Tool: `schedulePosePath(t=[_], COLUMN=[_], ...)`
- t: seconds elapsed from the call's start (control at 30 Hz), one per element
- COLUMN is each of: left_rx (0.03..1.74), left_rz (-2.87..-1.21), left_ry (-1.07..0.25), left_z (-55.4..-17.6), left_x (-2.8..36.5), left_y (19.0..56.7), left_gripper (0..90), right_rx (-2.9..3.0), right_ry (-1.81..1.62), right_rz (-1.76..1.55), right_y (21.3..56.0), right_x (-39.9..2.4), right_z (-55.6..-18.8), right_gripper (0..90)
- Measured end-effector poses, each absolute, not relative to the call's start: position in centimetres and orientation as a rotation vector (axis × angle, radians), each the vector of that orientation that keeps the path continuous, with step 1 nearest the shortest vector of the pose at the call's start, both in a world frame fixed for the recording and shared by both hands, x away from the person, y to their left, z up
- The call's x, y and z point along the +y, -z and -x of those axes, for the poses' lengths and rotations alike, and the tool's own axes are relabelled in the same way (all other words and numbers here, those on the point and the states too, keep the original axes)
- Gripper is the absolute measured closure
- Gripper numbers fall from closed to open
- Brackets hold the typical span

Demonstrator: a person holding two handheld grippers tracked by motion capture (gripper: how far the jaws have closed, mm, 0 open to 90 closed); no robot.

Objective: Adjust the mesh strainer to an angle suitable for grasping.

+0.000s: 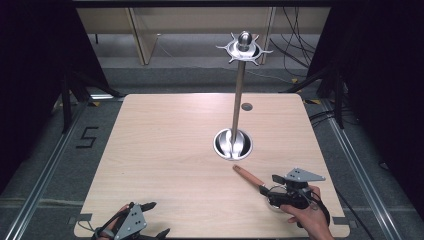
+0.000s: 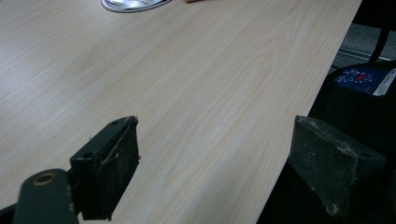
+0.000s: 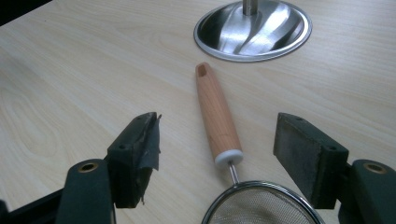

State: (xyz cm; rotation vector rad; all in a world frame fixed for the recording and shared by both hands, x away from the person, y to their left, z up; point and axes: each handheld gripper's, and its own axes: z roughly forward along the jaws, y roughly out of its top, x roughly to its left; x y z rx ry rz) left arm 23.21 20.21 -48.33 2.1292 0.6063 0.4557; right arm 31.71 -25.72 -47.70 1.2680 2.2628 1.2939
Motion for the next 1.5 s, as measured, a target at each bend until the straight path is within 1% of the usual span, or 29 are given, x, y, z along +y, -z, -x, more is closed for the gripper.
schedulePosePath(t=[0.27,0.47,0.5,0.53,0.57,0.8,0.87,0.9,1.13,1.17,1.27,1.37,1.43,1.5], left_rx=[0.616,0.595,0.618,0.621,0.610,0.611,0.610,0.613,0.613,0.611,0.617,0.614,0.618,0.617], left_rz=[-2.111,-2.148,-2.105,-2.102,-2.119,-2.110,-2.112,-2.107,-2.116,-2.118,-2.114,-2.119,-2.115,-2.101], left_ry=[-0.444,-0.465,-0.443,-0.438,-0.444,-0.454,-0.453,-0.452,-0.451,-0.452,-0.440,-0.439,-0.434,-0.447], left_z=[-23.1,-23.3,-23.1,-23.1,-23.2,-23.2,-23.2,-23.2,-23.2,-23.2,-23.2,-23.2,-23.2,-23.2], left_x=[20.1,20.3,20.0,20.0,20.1,20.1,20.1,20.1,20.1,20.1,20.1,20.1,20.1,20.0], left_y=[48.4,48.3,48.4,48.5,48.4,48.5,48.5,48.5,48.5,48.5,48.5,48.5,48.5,48.6], left_gripper=[15.2,15.2,15.2,15.2,15.2,15.2,15.2,15.3,15.2,15.2,15.2,15.2,15.2,15.2], right_rx=[2.246,2.259,2.256,2.268,2.265,2.305,2.332,2.332,2.381,2.403,2.409,2.429,2.441,2.481], right_ry=[-1.287,-1.270,-1.267,-1.244,-1.248,-1.198,-1.171,-1.158,-1.115,-1.093,-1.090,-1.037,-1.029,-0.992], right_rz=[-1.206,-1.211,-1.218,-1.169,-1.194,-1.134,-1.179,-1.134,-1.145,-1.140,-1.178,-1.162,-1.165,-1.198], right_y=[47.6,47.6,47.7,47.6,47.7,47.9,48.1,48.2,48.6,48.6,48.6,49.0,49.0,49.2], right_x=[-25.8,-25.5,-25.4,-25.5,-25.2,-24.5,-24.0,-24.1,-23.3,-23.3,-23.0,-22.5,-22.4,-22.0], right_z=[-32.0,-32.1,-32.1,-32.3,-32.2,-32.9,-33.0,-33.4,-34.5,-34.9,-35.1,-35.9,-36.0,-36.4], right_gripper=[32.0,32.2,32.2,32.2,32.3,33.3,33.6,34.0,38.2,40.6,42.4,46.7,47.3,50.2])
